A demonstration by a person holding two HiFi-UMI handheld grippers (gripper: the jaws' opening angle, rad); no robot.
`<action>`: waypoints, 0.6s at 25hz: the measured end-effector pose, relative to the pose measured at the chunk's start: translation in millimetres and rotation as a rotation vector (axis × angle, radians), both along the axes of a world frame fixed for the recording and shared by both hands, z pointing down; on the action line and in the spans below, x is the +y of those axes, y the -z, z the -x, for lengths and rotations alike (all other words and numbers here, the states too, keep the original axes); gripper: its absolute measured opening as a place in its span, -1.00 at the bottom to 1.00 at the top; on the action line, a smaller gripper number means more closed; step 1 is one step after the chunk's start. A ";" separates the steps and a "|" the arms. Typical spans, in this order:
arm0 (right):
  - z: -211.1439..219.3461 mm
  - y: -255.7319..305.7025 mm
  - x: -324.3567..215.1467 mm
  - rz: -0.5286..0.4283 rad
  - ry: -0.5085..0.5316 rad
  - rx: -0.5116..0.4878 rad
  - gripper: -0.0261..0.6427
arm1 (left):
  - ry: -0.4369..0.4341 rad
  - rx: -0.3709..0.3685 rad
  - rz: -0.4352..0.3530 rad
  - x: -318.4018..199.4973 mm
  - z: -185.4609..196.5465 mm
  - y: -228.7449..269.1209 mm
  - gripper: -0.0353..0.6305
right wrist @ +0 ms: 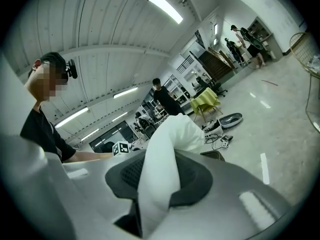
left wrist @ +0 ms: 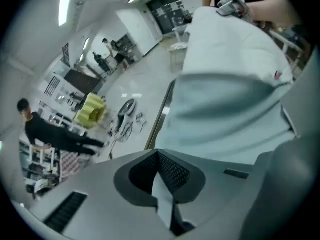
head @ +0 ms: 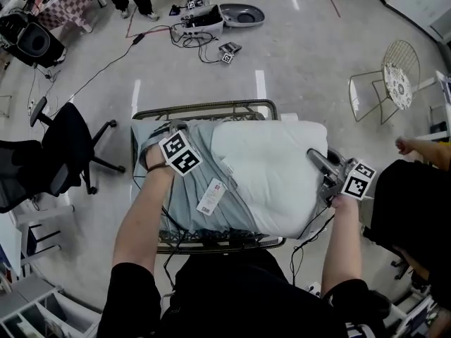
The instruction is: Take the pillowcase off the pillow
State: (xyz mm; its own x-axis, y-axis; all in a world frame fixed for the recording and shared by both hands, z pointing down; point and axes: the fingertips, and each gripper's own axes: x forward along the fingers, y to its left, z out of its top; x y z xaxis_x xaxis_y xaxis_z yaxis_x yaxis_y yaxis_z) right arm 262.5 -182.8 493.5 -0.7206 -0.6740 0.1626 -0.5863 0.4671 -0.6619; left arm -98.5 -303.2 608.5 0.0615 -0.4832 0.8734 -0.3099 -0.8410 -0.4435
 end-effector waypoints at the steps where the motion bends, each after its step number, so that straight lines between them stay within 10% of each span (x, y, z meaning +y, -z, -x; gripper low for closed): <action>1: -3.5 -3.9 -0.1 0.012 -0.008 -0.006 -0.58 | 0.033 -0.024 0.002 -1.7 23.3 -3.3 -0.88; 9: -1.9 -3.3 -0.5 0.013 0.022 -0.045 -0.59 | 0.240 0.359 0.069 -1.9 45.6 14.6 -0.87; 11: 0.7 -5.5 -2.7 0.015 0.027 -0.040 -0.59 | 0.275 0.459 0.079 -6.4 33.2 11.5 -0.60; 15: 2.7 -7.2 -4.9 0.026 0.031 -0.033 -0.59 | 0.332 0.525 0.118 -12.9 23.4 -4.3 -0.51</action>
State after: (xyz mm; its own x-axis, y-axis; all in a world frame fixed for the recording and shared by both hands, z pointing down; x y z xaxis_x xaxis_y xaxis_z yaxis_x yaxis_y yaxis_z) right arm 259.8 -187.7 500.6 -0.7461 -0.6474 0.1555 -0.5497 0.4672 -0.6925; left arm -121.9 -316.1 612.7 0.3601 -0.4528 0.8157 -0.7137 -0.6968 -0.0717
